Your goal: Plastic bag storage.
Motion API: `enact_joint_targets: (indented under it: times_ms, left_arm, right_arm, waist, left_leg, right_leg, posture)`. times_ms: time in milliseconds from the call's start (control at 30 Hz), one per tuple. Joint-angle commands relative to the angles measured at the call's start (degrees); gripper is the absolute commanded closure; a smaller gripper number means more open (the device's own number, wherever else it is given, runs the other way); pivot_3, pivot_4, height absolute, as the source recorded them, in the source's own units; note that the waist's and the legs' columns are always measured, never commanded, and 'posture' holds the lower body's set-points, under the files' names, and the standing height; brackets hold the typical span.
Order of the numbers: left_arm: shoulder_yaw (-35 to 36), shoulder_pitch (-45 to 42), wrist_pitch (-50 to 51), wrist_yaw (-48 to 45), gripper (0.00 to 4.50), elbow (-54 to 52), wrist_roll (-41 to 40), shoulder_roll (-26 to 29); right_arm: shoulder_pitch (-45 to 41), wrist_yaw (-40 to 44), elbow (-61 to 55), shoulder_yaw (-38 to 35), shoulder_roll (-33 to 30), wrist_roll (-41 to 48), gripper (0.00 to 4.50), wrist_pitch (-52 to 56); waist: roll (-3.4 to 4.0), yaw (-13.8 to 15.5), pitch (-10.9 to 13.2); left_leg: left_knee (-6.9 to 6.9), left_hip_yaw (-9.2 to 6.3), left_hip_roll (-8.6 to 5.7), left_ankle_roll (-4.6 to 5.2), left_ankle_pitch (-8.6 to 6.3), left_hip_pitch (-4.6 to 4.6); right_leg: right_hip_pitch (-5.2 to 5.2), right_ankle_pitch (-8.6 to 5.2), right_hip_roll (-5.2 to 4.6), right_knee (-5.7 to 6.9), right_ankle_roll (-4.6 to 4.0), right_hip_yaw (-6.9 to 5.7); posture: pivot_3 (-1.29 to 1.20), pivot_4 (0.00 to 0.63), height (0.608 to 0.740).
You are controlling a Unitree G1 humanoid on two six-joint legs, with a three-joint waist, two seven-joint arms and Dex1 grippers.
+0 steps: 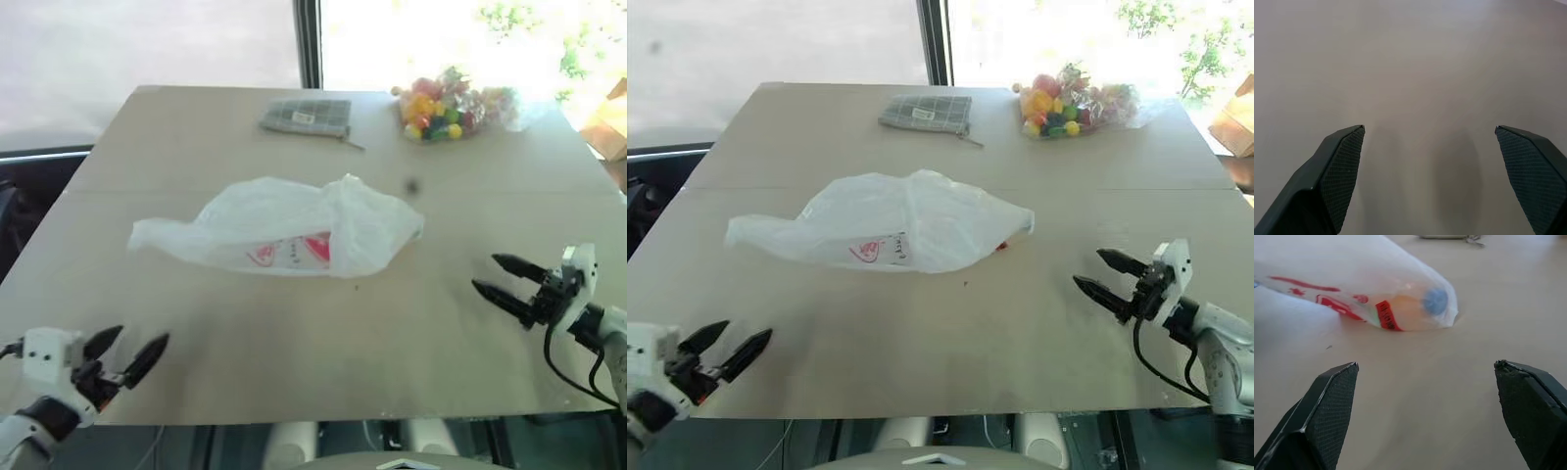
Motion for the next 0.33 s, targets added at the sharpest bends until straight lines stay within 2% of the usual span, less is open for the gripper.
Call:
enact_joint_targets:
  times_ms: [33, 167, 333]
  left_arm:
    - [-6.11, 0.23, -3.57, 3.38, 0.07, -6.05, 3.68, -4.25]
    - [-12.53, 0.96, -7.0, 6.36, 0.07, -9.76, 8.14, -8.41]
    - [-15.3, 3.71, -11.34, 6.35, 0.07, -10.38, 11.33, -9.51]
  right_arm:
    - [3.21, 4.14, -1.45, 1.23, -1.55, -2.75, 0.0, -5.22]
    - [6.64, 4.38, -3.49, 1.77, -0.75, -2.76, 0.0, -6.72]
    - [8.06, 3.0, -3.56, 0.88, 0.21, -2.94, 0.0, -8.43]
  waist:
    - [-0.03, -0.13, -0.05]
    - [-0.1, -0.15, -0.16]
    - [-0.07, -0.34, -0.2]
  left_leg:
    - [0.0, 0.03, -0.01, 0.02, -0.01, -0.02]
    - [0.01, 0.11, -0.02, 0.41, 0.06, -0.03]
    - [0.02, 0.16, 0.02, 0.4, 0.06, 0.08]
  right_leg:
    - [0.0, 0.0, -0.01, -0.04, 0.01, 0.03]
    - [0.06, 0.01, 0.01, -0.12, 0.02, 0.07]
    - [0.05, -0.01, 0.08, -0.03, 0.03, 0.13]
  posture:
    - [0.0, 0.15, 0.74]
    - [0.0, 0.15, 0.74]
    - [0.0, 0.15, 0.74]
